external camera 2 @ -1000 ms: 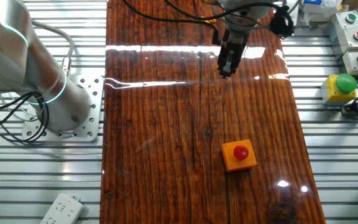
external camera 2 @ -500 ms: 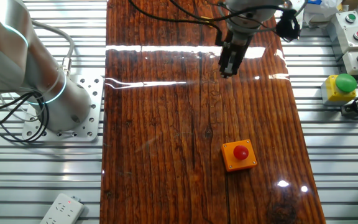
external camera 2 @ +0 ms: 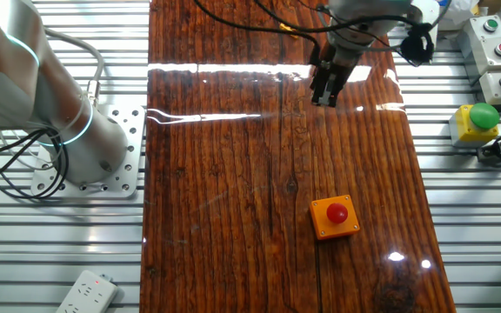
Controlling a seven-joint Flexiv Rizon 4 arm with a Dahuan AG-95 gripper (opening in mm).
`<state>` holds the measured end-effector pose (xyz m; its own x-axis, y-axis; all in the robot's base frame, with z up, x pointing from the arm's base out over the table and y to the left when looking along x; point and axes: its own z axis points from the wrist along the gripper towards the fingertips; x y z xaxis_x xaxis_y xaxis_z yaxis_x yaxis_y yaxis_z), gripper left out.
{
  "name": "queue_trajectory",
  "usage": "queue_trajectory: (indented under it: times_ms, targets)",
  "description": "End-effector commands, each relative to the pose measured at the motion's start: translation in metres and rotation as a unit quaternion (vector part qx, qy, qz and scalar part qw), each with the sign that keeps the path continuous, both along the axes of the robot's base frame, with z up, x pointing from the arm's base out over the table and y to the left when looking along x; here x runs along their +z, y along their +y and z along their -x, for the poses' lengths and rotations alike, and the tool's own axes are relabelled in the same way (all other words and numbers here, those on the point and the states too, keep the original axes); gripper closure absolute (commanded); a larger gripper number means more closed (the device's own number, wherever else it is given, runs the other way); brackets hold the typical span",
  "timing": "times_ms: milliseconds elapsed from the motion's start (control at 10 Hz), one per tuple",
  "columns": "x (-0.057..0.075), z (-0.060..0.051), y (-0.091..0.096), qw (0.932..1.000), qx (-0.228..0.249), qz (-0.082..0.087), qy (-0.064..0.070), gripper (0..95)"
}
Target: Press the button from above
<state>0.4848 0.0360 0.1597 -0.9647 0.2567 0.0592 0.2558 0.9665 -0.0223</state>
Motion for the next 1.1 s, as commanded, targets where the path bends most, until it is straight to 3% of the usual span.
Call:
queue_trajectory:
  times_ms: [100,400,500,600,900,1100]
  targets:
    - [0.003,-0.01,0.001,0.9966,0.011,0.014,-0.08,95.0]
    - [0.002,-0.044,0.005,0.9963,0.019,0.014,-0.082,95.0]
    - [0.001,-0.048,0.005,0.9963,0.018,0.014,-0.083,95.0]
    - [0.001,-0.046,0.005,0.9964,0.019,0.013,-0.081,95.0]
    - [-0.003,-0.036,0.001,0.998,0.024,0.001,-0.058,95.0]
    - [-0.007,-0.027,-0.001,0.9981,0.025,-0.007,-0.056,95.0]
